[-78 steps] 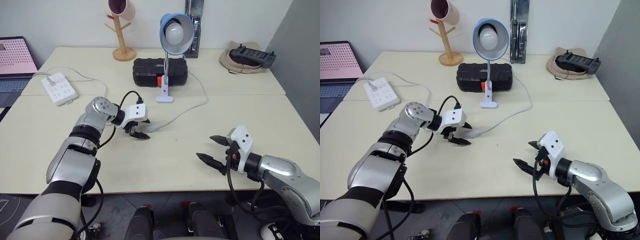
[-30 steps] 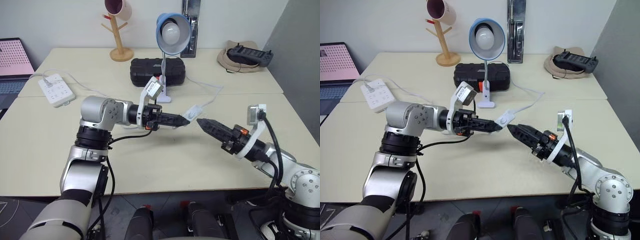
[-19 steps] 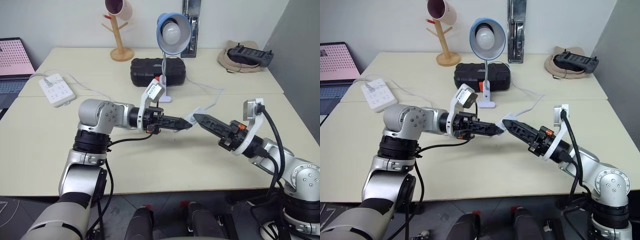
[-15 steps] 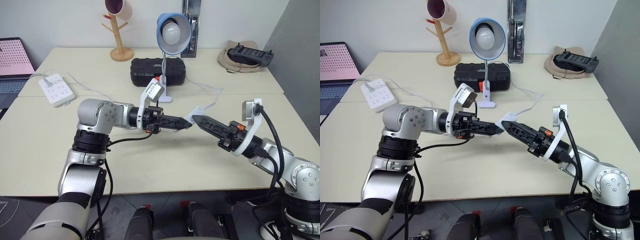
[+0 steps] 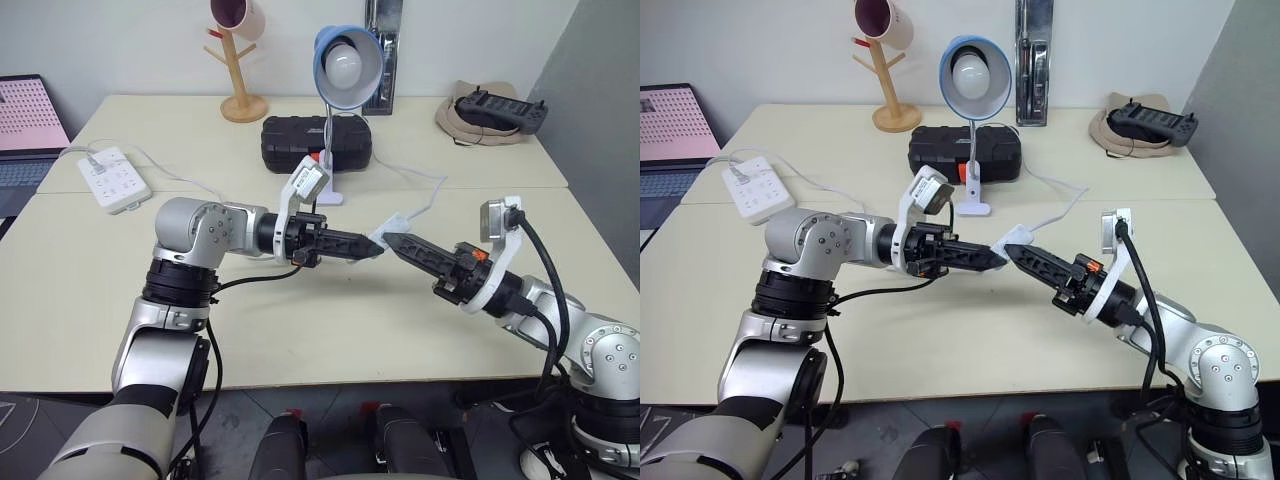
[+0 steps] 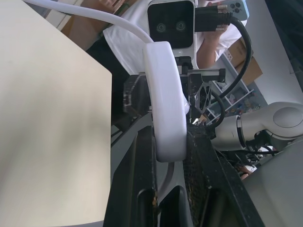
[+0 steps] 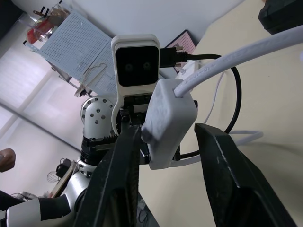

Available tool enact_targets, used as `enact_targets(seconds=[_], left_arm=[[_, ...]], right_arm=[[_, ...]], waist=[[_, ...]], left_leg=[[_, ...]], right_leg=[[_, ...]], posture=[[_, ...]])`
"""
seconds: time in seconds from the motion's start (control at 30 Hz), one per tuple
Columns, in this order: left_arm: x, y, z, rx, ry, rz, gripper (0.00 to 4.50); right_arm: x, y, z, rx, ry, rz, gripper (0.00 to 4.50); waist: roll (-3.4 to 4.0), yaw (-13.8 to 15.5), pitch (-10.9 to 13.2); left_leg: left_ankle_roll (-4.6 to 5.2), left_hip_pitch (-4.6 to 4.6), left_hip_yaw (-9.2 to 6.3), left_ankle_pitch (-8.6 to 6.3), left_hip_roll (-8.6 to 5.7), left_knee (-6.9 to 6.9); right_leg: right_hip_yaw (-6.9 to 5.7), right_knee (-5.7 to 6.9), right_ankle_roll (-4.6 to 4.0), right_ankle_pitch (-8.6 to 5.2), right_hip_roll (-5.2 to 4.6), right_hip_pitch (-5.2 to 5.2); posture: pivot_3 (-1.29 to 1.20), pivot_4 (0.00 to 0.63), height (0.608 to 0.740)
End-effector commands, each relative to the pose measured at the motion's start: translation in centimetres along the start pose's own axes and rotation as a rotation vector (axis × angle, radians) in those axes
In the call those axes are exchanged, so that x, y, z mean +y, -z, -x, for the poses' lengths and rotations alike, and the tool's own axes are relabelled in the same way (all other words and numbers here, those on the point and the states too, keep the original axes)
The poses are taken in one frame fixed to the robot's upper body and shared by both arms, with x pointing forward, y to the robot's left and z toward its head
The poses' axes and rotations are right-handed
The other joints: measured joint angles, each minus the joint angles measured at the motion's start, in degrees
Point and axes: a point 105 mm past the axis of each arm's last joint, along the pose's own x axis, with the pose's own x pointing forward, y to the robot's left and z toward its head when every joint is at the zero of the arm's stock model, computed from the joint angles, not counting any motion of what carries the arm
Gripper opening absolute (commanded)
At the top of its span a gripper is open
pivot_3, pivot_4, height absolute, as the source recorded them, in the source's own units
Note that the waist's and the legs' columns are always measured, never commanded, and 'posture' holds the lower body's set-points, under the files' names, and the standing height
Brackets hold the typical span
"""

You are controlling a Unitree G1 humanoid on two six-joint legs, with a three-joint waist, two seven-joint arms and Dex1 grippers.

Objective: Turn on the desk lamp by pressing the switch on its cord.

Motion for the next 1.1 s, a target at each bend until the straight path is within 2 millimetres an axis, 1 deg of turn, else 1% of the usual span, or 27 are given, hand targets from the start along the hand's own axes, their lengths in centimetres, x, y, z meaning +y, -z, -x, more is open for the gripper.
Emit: enact_targets(seconds=[0.03,0.07,0.1,0.5,0.57,0.63,0.7,0.73,0.77,0.83,0.87,0.9,0.97,1.0,1.03,1.07,1.1], left_arm=[[-0.8,-0.6,-0.2,-0.002,0.031,-0.044,0.4],[-0.8,-0.6,-0.2,-0.004,0.031,-0.043,0.4],[-0.8,-0.6,-0.1,-0.004,0.031,-0.044,0.4],[-0.8,-0.6,-0.1,0.003,0.03,-0.054,0.4],[-0.8,-0.6,0.0,0.004,0.027,-0.057,0.4],[-0.7,-0.7,0.0,0.005,0.025,-0.062,0.4],[-0.7,-0.8,0.1,0.006,0.023,-0.066,0.4],[-0.6,-0.8,0.1,0.008,0.021,-0.071,0.4],[-0.5,-0.8,0.2,0.017,0.013,-0.085,0.4],[-0.2,-0.7,0.5,0.034,-0.008,-0.113,0.4],[0.1,-0.6,0.7,0.045,-0.024,-0.133,0.4],[0.5,-0.5,0.9,0.058,-0.042,-0.158,0.4],[1.8,-0.2,1.5,0.108,-0.104,-0.235,0.4],[2.9,0.2,1.9,0.161,-0.157,-0.307,0.4],[3.9,0.6,2.3,0.209,-0.199,-0.37,0.4],[4.9,0.9,2.6,0.255,-0.238,-0.423,0.4],[5.5,1.1,2.8,0.286,-0.26,-0.456,0.4]], right_arm=[[1.3,-0.4,-0.2,0.003,-0.061,0.014,0.85],[1.3,-0.3,-0.3,0.006,-0.063,0.014,0.62],[1.3,-0.3,-0.3,0.008,-0.065,0.013,0.55],[1.3,0.0,-0.4,0.034,-0.062,0.031,0.53],[1.4,0.0,-0.1,0.036,-0.065,0.034,1.23],[1.4,-0.1,0.0,0.033,-0.064,0.031,1.57],[1.3,-0.3,0.2,0.028,-0.054,0.034,2.01],[1.2,-0.3,0.3,0.027,-0.05,0.036,2.32],[1.2,-0.3,0.6,0.029,-0.041,0.04,2.44],[1.0,-0.2,1.3,0.042,-0.016,0.059,2.95],[0.9,-0.2,1.7,0.049,0.0,0.071,3.07],[0.7,-0.1,2.1,0.052,0.019,0.082,3.37],[0.1,0.1,3.3,0.079,0.098,0.149,3.74],[-0.6,0.0,4.0,0.089,0.171,0.209,3.88],[-1.2,0.0,4.5,0.103,0.233,0.272,4.22],[-1.6,0.0,4.9,0.125,0.292,0.354,4.42],[-1.8,0.0,5.2,0.14,0.326,0.408,4.47]], waist=[[0.0,0.0,0.0],[0.0,0.0,0.0],[0.0,0.0,0.0],[0.0,0.1,0.0],[0.0,0.1,0.0],[0.0,0.1,0.0],[0.0,0.1,0.0],[0.0,0.1,0.0],[0.0,0.1,0.0],[0.0,0.2,0.0],[0.0,0.3,0.0],[0.01,0.4,0.0],[0.02,0.6,0.0],[0.03,0.7,0.0],[0.03,0.8,0.0],[0.04,0.8,0.0],[0.01,0.9,0.0]], left_leg=[[0.0,0.0,0.0,0.0,0.0,0.0],[0.0,0.0,0.0,0.0,0.0,0.0],[0.0,0.0,0.0,0.0,0.01,-0.01],[0.0,-0.01,0.01,0.0,0.0,-0.01],[0.0,-0.02,0.01,0.0,0.0,-0.01],[0.0,-0.02,0.01,0.0,0.0,-0.01],[0.0,-0.02,0.01,0.0,0.0,-0.02],[0.0,-0.02,0.01,0.0,0.0,-0.02],[0.0,-0.03,0.01,0.0,0.0,-0.02],[0.0,-0.02,0.0,0.0,0.0,-0.03],[0.0,-0.03,0.0,0.0,0.0,-0.03],[0.0,-0.04,0.01,0.0,0.0,-0.03],[0.0,-0.04,0.04,0.0,0.0,-0.04],[0.0,-0.04,0.04,0.0,-0.02,-0.05],[0.01,-0.04,0.06,-0.01,-0.02,-0.07],[0.01,-0.06,0.04,-0.01,-0.02,-0.06],[0.01,-0.06,0.05,-0.01,-0.03,-0.06]], right_leg=[[0.0,0.0,0.0,0.0,0.0,0.0],[0.0,0.0,0.0,0.0,0.0,0.0],[0.0,-0.01,0.0,0.0,0.0,-0.01],[0.0,-0.03,0.0,0.0,0.0,-0.01],[0.0,-0.04,0.0,0.0,0.0,-0.01],[0.0,-0.05,0.0,0.0,0.0,-0.01],[0.0,-0.05,0.0,0.0,0.0,-0.01],[0.0,-0.06,0.0,0.0,0.0,-0.01],[0.0,-0.06,0.0,0.0,0.0,-0.01],[-0.01,-0.06,0.0,-0.01,0.0,-0.01],[-0.01,-0.06,0.0,-0.01,0.0,-0.01],[0.0,-0.08,-0.01,-0.01,0.0,-0.01],[0.01,-0.1,-0.01,-0.01,0.0,-0.01],[0.01,-0.12,-0.01,-0.01,-0.01,-0.02],[0.02,-0.14,-0.01,-0.01,-0.02,-0.02],[0.0,-0.19,-0.01,-0.01,-0.01,-0.02],[0.01,-0.19,-0.01,-0.01,-0.01,-0.02]], posture=[[0.0,0.15,0.74],[0.0,0.15,0.74],[0.0,0.15,0.74],[0.0,0.15,0.74],[0.0,0.15,0.74],[0.0,0.15,0.74],[0.0,0.15,0.74],[0.0,0.15,0.74],[0.0,0.15,0.74],[0.0,0.15,0.74],[0.0,0.15,0.74],[0.0,0.15,0.74],[0.0,0.15,0.74],[0.0,0.15,0.74],[0.0,0.15,0.74],[0.0,0.15,0.74],[0.0,0.15,0.74]])
